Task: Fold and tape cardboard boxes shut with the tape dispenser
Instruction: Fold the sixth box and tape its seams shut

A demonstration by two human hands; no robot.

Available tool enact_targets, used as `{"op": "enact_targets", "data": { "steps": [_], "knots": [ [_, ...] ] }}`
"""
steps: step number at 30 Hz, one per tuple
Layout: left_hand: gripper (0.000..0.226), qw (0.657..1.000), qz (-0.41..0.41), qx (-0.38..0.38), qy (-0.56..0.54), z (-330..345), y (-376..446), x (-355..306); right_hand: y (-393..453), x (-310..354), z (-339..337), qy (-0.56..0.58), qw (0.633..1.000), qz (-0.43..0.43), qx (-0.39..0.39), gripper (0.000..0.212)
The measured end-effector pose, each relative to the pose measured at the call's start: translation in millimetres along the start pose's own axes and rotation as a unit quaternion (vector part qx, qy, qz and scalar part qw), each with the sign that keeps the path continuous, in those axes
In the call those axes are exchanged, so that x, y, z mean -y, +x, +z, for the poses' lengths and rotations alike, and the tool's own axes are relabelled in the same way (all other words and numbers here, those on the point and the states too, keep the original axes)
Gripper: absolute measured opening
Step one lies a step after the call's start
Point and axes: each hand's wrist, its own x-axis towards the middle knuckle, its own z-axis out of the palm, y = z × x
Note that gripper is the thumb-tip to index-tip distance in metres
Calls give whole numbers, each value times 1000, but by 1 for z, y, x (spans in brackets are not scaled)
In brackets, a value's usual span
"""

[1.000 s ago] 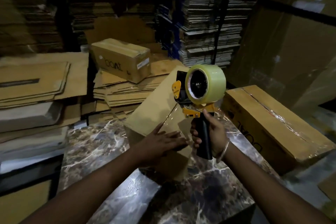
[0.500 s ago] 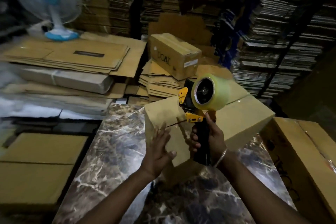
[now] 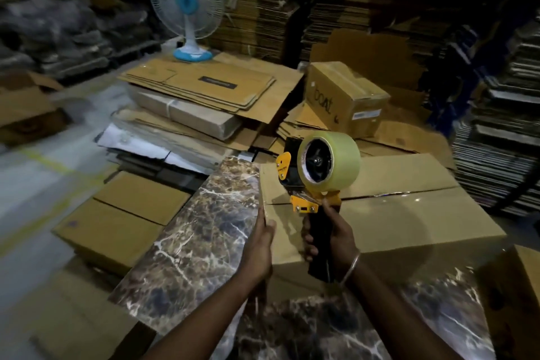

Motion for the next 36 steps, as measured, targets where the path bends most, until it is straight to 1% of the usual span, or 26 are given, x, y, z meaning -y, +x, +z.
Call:
{"op": "enact_targets", "data": {
  "steps": [1,2,3,4,5,6,7,8,9,10,12,14,16,18,20,22,25,28,31,36],
  "knots": [
    [60,1000,-6,-7,20,-3,0,-3,0,1,-1,-4,1000,-3,8,59],
    [66,998,5,-27,54,-5,-3,-8,0,0,-3,-4,1000,-3,15,59],
    [67,993,29,-60,101,-6,-7,-13,0,0,-4,-3,1000,-2,23,59],
    [60,982,61,-103,144,-5,-12,-23,-1,0,-7,0,1000,-1,30,59],
    [47,968,91,-154,174,-3,-17,-36,-1,1,-8,3,999,-1,38,60],
    [35,959,105,-200,173,0,-20,-48,-1,1,-10,7,999,-2,47,62],
    [27,960,96,-222,144,5,-22,-63,0,2,-11,9,998,-3,56,64],
    [22,968,59,-226,89,9,-20,-74,1,3,-12,12,998,-4,64,67],
    [25,977,2,-211,27,12,-15,-84,2,4,-13,19,997,-1,75,70],
    [33,981,-64,-180,-32,15,-10,-94,4,5,-15,31,996,2,88,74],
    [54,969,-187,-105,-121,20,-3,-112,6,5,-18,58,992,9,112,78],
    [69,951,-254,-36,-170,22,1,-126,7,5,-21,72,990,11,120,79],
    [74,938,-287,11,-193,25,4,-133,6,3,-24,76,990,10,118,79],
    [69,936,-297,25,-188,29,9,-139,5,3,-24,78,990,4,120,78],
    [58,938,-289,15,-190,33,15,-140,4,3,-24,76,989,-1,124,76],
    [48,933,-288,3,-213,36,20,-139,4,1,-24,77,989,-3,126,76],
    [41,924,-286,-22,-253,38,22,-134,5,-1,-25,89,987,-4,133,76],
    [24,918,-280,-33,-280,33,23,-129,5,-1,-25,89,987,-10,137,75],
    [14,932,-271,-28,-237,24,23,-128,3,1,-24,78,987,-10,140,75],
    [14,950,-247,-34,-190,8,25,-138,4,5,-22,73,985,4,158,75]
  ]
}}
